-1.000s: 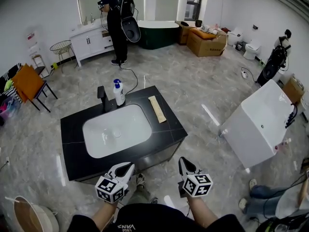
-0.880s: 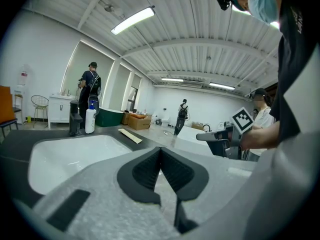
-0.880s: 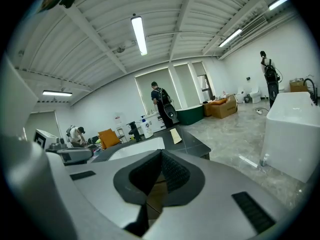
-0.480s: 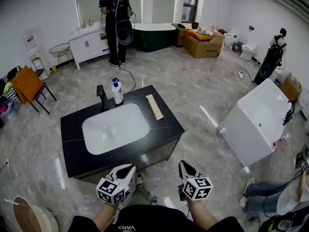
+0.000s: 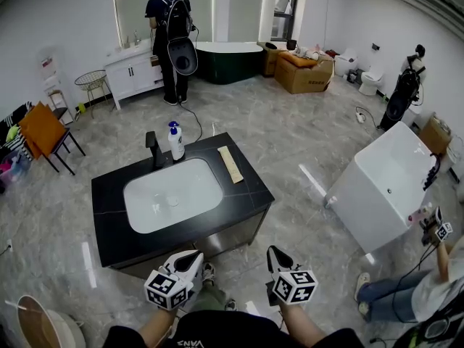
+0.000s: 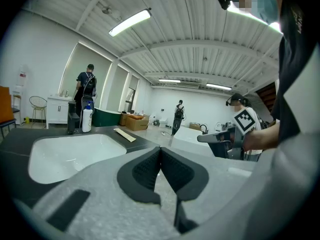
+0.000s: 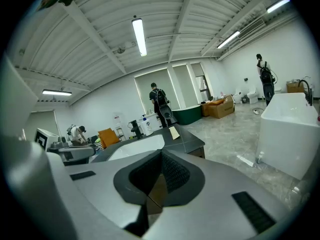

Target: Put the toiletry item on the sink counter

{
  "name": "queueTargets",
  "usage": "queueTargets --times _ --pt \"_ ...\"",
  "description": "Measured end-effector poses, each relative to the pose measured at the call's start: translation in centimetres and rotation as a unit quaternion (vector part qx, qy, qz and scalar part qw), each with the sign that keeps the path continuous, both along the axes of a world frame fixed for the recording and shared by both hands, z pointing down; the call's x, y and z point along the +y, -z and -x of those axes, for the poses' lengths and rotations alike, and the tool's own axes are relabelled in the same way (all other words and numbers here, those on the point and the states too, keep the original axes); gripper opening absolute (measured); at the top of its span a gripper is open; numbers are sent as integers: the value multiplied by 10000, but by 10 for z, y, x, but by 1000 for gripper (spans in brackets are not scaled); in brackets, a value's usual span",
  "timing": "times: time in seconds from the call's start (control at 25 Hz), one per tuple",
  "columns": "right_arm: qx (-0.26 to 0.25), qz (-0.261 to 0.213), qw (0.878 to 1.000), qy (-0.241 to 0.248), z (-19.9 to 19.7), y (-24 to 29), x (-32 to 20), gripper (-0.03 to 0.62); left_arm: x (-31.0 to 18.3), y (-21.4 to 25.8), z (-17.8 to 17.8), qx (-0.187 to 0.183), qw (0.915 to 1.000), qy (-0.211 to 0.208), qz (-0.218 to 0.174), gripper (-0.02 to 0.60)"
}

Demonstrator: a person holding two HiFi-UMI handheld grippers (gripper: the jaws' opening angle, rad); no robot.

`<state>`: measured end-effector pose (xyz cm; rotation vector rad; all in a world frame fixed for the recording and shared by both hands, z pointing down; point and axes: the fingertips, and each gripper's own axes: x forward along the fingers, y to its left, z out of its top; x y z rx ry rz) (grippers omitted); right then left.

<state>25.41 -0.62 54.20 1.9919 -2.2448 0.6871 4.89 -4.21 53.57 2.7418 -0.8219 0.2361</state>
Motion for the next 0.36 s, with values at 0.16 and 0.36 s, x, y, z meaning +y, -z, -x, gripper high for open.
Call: queueTargets --times 0.16,0.36 --pt "32 14 10000 -1 -1 2 3 -2 4 2 -3 -22 10000 -60 3 11" --pt "56 8 10000 12 -4 3 -2 -2 -1 3 -6 -8 10000 -53 -11 11"
